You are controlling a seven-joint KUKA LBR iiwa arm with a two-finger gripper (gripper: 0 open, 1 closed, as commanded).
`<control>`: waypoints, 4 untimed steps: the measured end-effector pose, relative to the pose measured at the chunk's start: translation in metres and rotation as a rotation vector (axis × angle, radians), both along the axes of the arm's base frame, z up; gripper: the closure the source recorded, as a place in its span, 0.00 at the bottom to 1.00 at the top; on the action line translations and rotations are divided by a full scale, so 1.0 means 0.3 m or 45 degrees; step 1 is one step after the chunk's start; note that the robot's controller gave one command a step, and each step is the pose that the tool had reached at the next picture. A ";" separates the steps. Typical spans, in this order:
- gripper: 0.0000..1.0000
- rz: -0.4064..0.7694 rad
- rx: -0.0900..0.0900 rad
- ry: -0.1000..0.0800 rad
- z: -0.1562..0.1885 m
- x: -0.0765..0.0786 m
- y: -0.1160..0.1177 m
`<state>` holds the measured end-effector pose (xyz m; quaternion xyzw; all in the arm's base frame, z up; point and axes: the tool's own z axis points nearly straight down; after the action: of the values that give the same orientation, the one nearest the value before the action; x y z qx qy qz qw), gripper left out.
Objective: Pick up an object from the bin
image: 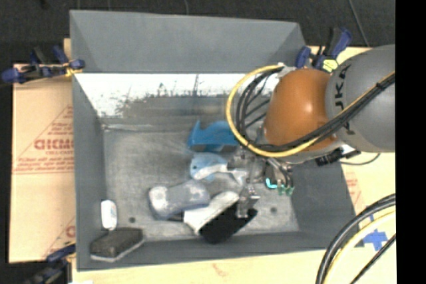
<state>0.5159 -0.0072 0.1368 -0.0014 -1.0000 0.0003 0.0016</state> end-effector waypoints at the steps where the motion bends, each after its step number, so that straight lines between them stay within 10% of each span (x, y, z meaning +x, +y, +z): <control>1: 0.00 0.000 0.000 -0.008 0.009 0.006 0.000; 3: 0.00 0.575 -0.001 -0.024 -0.210 -0.086 0.055; 4: 0.00 0.581 0.001 -0.004 -0.131 0.054 0.088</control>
Offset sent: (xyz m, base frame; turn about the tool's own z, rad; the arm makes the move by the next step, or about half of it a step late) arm -0.0390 0.0231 -0.0668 -0.4711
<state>0.5322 0.0193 0.0974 0.2249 -0.9744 0.0004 0.0001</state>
